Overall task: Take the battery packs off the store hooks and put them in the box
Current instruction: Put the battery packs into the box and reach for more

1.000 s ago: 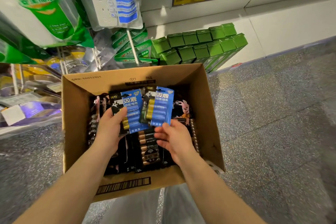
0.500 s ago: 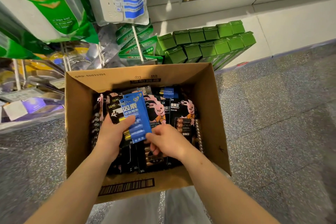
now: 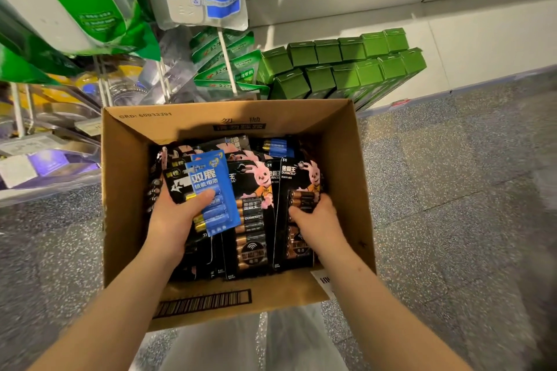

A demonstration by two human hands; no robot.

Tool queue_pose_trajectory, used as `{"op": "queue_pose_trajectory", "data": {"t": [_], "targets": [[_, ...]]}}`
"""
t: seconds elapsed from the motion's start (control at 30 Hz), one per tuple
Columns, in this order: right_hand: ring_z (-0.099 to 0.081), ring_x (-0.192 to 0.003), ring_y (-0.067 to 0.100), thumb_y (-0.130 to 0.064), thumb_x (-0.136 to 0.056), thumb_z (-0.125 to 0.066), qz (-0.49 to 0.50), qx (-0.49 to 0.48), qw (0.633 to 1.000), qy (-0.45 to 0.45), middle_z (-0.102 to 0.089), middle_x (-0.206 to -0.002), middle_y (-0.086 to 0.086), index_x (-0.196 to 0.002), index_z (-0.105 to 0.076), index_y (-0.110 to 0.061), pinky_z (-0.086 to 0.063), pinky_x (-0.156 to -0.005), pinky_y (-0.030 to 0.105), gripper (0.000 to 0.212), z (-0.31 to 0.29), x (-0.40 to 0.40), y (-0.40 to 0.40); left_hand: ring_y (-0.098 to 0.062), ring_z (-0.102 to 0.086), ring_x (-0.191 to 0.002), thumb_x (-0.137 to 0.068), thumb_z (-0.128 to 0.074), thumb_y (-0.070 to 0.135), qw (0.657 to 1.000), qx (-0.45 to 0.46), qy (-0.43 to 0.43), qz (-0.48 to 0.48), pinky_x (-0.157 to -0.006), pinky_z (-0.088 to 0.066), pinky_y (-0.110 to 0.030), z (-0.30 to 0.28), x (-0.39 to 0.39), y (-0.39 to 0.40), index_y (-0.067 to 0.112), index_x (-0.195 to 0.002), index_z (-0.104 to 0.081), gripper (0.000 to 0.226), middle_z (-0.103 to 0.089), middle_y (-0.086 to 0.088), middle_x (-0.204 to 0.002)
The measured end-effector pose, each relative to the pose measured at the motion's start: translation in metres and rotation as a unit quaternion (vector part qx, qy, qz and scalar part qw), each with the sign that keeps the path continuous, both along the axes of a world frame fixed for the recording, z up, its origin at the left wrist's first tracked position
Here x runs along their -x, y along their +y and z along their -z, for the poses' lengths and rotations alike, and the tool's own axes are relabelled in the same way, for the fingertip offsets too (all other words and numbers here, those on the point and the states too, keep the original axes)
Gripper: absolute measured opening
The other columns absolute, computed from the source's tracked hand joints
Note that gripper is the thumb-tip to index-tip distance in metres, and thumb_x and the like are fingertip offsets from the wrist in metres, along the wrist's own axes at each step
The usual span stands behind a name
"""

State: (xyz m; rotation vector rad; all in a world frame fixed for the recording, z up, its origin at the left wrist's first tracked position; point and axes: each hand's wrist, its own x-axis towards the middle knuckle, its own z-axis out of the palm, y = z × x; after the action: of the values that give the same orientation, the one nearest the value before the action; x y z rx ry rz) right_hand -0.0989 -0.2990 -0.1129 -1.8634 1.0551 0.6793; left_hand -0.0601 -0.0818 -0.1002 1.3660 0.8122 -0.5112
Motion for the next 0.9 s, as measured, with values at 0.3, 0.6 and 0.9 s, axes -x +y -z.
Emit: {"op": "queue_pose_trajectory", "data": {"t": [0.3,0.6,0.9], "targets": [[-0.06,-0.103,0.017,-0.026,-0.069,-0.083,0.011,-0.025,0.999,-0.047,-0.058,-0.109,-0.004,-0.105,-0.045,-0.024,-0.051,-0.092,0.04,0.053,-0.006,-0.004,-0.01,-0.021,-0.071,-0.087,-0.082,-0.073,0.005,1.0,0.006,0.004,0.005,-0.073,-0.056,-0.038,-0.011,0.016,0.0,0.022,-0.108,-0.058,0.034,-0.072,-0.004,-0.101],[-0.07,-0.081,0.007,-0.013,-0.086,-0.068,0.049,-0.08,0.982,-0.166,-0.071,-0.093,-0.003,-0.101,-0.061,-0.018,-0.054,-0.067,0.023,0.017,-0.028,0.004,-0.01,-0.022,-0.071,-0.086,-0.083,-0.071,0.002,0.998,-0.019,-0.024,-0.049,-0.072,-0.056,-0.038,-0.016,0.017,0.024,0.022,-0.104,-0.059,0.031,-0.071,-0.005,-0.099],[-0.071,-0.092,0.019,-0.022,-0.092,-0.062,0.003,-0.19,0.975,-0.116,-0.073,-0.099,0.0,-0.101,-0.064,-0.026,-0.057,-0.082,0.042,0.01,-0.038,-0.02,0.019,-0.021,-0.071,-0.083,-0.084,-0.07,0.0,0.995,-0.042,-0.035,-0.082,-0.073,-0.057,-0.037,-0.021,0.031,0.033,0.022,-0.103,-0.059,0.031,-0.072,-0.005,-0.098]]}}
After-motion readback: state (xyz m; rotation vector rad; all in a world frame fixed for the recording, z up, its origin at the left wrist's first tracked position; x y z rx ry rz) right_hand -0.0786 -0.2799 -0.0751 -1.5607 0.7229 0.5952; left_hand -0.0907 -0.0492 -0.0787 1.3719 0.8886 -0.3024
